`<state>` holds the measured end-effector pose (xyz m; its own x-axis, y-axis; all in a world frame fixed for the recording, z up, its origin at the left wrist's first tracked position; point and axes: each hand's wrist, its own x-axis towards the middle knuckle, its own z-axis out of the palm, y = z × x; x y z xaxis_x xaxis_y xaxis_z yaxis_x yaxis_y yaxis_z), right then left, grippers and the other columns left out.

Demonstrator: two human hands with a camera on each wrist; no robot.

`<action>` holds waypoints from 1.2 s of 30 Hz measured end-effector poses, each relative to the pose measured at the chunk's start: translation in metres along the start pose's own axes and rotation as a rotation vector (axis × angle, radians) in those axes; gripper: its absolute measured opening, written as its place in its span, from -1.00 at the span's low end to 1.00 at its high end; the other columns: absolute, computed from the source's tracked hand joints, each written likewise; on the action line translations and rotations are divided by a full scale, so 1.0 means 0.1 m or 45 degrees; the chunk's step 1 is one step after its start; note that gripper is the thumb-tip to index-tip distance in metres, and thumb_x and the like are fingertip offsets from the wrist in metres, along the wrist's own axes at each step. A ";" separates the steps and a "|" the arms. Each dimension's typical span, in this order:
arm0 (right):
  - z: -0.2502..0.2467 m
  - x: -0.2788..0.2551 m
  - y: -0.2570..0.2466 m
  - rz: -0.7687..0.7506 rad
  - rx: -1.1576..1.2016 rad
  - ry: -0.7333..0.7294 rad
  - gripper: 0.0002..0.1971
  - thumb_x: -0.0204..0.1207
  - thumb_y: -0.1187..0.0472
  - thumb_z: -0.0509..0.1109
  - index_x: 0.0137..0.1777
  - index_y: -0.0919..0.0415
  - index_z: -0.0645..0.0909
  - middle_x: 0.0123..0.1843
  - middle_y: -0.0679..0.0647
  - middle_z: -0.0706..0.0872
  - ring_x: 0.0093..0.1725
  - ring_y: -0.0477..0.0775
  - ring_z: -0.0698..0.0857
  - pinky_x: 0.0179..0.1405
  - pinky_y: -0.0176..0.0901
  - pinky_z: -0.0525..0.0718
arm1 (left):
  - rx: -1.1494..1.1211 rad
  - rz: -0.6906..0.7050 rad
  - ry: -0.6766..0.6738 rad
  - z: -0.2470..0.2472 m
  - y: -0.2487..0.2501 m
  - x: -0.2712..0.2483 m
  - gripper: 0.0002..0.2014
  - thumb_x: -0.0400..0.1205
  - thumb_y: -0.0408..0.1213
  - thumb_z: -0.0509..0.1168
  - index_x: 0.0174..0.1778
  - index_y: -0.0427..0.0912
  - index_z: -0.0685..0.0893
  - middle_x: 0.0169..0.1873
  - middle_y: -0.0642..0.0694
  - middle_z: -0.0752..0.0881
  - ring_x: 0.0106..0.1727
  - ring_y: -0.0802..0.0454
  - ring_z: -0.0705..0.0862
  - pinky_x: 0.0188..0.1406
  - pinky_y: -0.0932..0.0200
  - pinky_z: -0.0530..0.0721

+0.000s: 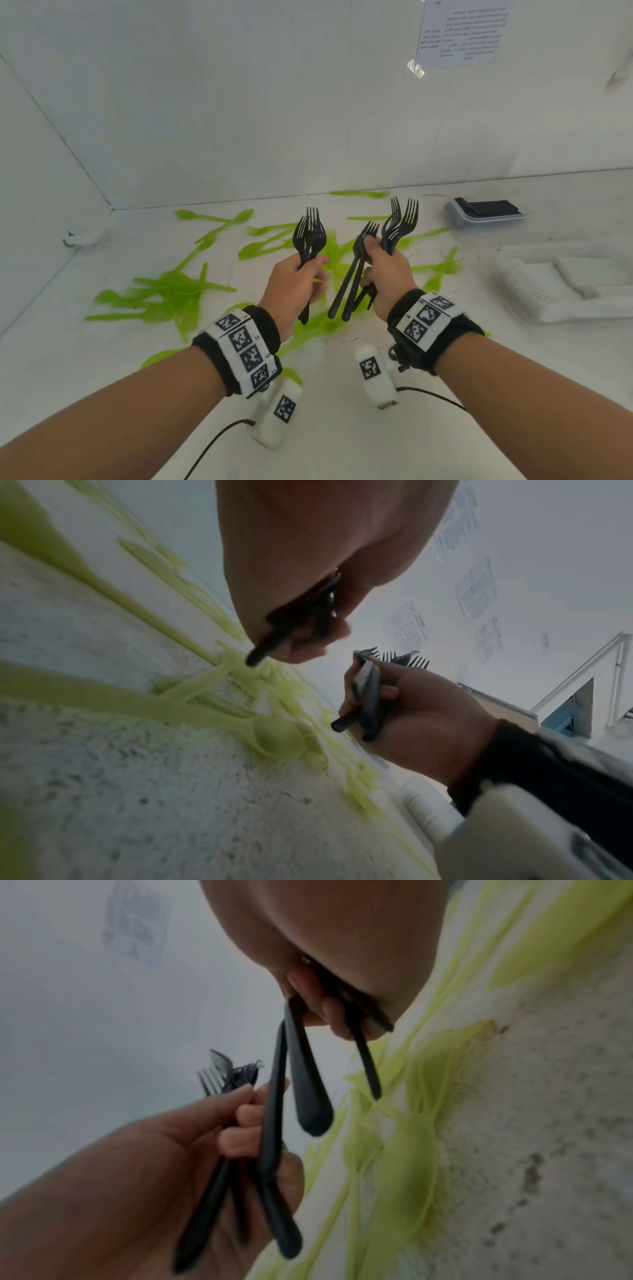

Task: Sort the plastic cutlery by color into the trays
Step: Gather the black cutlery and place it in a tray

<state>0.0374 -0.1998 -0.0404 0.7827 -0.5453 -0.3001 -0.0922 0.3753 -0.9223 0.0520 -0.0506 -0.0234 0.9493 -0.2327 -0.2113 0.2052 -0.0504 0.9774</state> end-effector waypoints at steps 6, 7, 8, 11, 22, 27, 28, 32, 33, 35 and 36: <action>0.07 -0.26 -0.04 0.087 0.087 -0.400 -0.76 0.77 0.08 0.33 0.08 0.24 0.71 -0.30 0.13 0.75 -0.51 0.12 0.60 -0.47 -0.10 0.61 | -0.163 -0.144 -0.213 0.00 0.04 -0.05 -0.85 0.83 -0.28 0.13 0.20 -0.17 0.59 -0.47 -0.01 0.41 -0.54 0.08 0.27 -0.54 0.18 0.31; 0.07 -0.33 -0.07 0.150 0.124 -0.478 -0.69 0.77 0.05 0.31 0.16 0.31 0.72 -0.34 0.20 0.74 -0.49 0.20 0.65 -0.42 0.01 0.69 | -0.171 -0.140 -0.232 0.01 0.05 -0.06 -0.88 0.82 -0.28 0.12 0.18 -0.14 0.54 -0.47 -0.02 0.42 -0.55 0.08 0.29 -0.55 0.17 0.34; 0.07 -0.38 -0.09 0.212 0.154 -0.547 -0.63 0.78 0.03 0.29 0.23 0.37 0.70 -0.44 0.23 0.68 -0.49 0.24 0.67 -0.38 0.11 0.73 | -0.155 -0.128 -0.242 0.01 0.06 -0.06 -0.90 0.82 -0.28 0.11 0.19 -0.14 0.51 -0.46 -0.02 0.44 -0.55 0.07 0.31 -0.54 0.16 0.36; 0.06 -0.42 -0.14 0.258 0.230 -0.573 -0.65 0.81 0.09 0.23 0.12 0.40 0.67 -0.64 0.08 0.50 -0.63 0.12 0.57 -0.44 0.00 0.66 | -0.034 -0.075 -0.280 -0.02 0.07 -0.06 -0.83 0.84 -0.25 0.12 0.28 -0.19 0.52 -0.44 -0.05 0.50 -0.52 0.04 0.39 -0.48 0.13 0.43; 0.05 -0.21 -0.07 0.183 0.224 -0.400 -0.83 0.76 0.15 0.33 0.00 0.25 0.60 -0.61 -0.11 0.37 -0.66 -0.13 0.31 -0.44 -0.14 0.24 | -0.425 -0.337 -0.328 -0.19 0.05 -0.04 -0.79 0.82 -0.25 0.07 0.16 -0.21 0.59 -0.47 -0.01 0.35 -0.65 0.15 0.20 -0.62 0.24 0.26; 0.16 -0.36 -0.11 0.219 0.204 -0.592 -0.78 0.73 0.06 0.36 0.01 0.23 0.56 -0.60 -0.10 0.54 -0.45 0.07 0.61 -0.37 -0.02 0.64 | -0.619 -0.534 -0.566 -0.08 0.19 -0.05 -0.68 0.78 -0.20 0.02 -0.10 -0.24 0.62 -0.60 0.04 0.30 -0.73 0.19 0.21 -0.67 0.29 0.25; 0.17 -0.38 -0.12 0.233 0.230 -0.602 -0.78 0.73 0.05 0.36 0.12 0.23 0.56 -0.59 -0.09 0.57 -0.40 0.13 0.65 -0.34 0.06 0.69 | -0.573 -0.531 -0.583 -0.07 0.21 -0.05 -0.62 0.78 -0.19 0.01 -0.09 -0.32 0.67 -0.60 0.05 0.29 -0.72 0.20 0.20 -0.66 0.30 0.25; 0.17 -0.35 -0.11 0.183 0.297 -0.540 -0.73 0.77 0.16 0.31 0.36 0.31 0.53 -0.54 -0.07 0.63 -0.61 0.01 0.56 -0.55 -0.14 0.60 | -0.224 -0.435 -0.441 -0.08 0.21 0.00 -0.73 0.83 -0.19 0.07 0.03 -0.21 0.64 -0.48 -0.02 0.42 -0.60 0.13 0.29 -0.58 0.25 0.36; 0.17 -0.35 -0.11 0.167 0.305 -0.520 -0.73 0.78 0.19 0.30 0.36 0.34 0.53 -0.53 -0.05 0.64 -0.64 0.01 0.52 -0.57 -0.17 0.57 | -0.141 -0.387 -0.391 -0.08 0.18 0.01 -0.79 0.84 -0.19 0.09 0.07 -0.18 0.59 -0.44 -0.05 0.50 -0.57 0.10 0.36 -0.54 0.23 0.41; 0.18 -0.32 -0.10 0.136 0.328 -0.465 -0.87 0.78 0.26 0.29 0.26 0.25 0.55 -0.49 -0.06 0.67 -0.69 -0.07 0.47 -0.65 -0.26 0.50 | -0.044 -0.302 -0.337 -0.09 0.12 -0.01 -0.82 0.86 -0.18 0.11 0.15 -0.17 0.57 -0.36 -0.10 0.63 -0.49 0.02 0.52 -0.47 0.17 0.55; 0.17 -0.30 -0.09 0.128 0.331 -0.440 -0.92 0.78 0.27 0.29 0.21 0.20 0.55 -0.47 -0.07 0.69 -0.69 -0.11 0.47 -0.66 -0.29 0.49 | -0.008 -0.277 -0.319 -0.08 0.11 -0.03 -0.81 0.86 -0.17 0.12 0.16 -0.18 0.58 -0.31 -0.12 0.68 -0.43 -0.01 0.62 -0.41 0.15 0.63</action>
<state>0.0251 -0.1736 -0.0189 0.9417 -0.2301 -0.2456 -0.0553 0.6141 -0.7873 0.0536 -0.0427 -0.0123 0.7950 -0.4490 -0.4079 0.3989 -0.1196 0.9092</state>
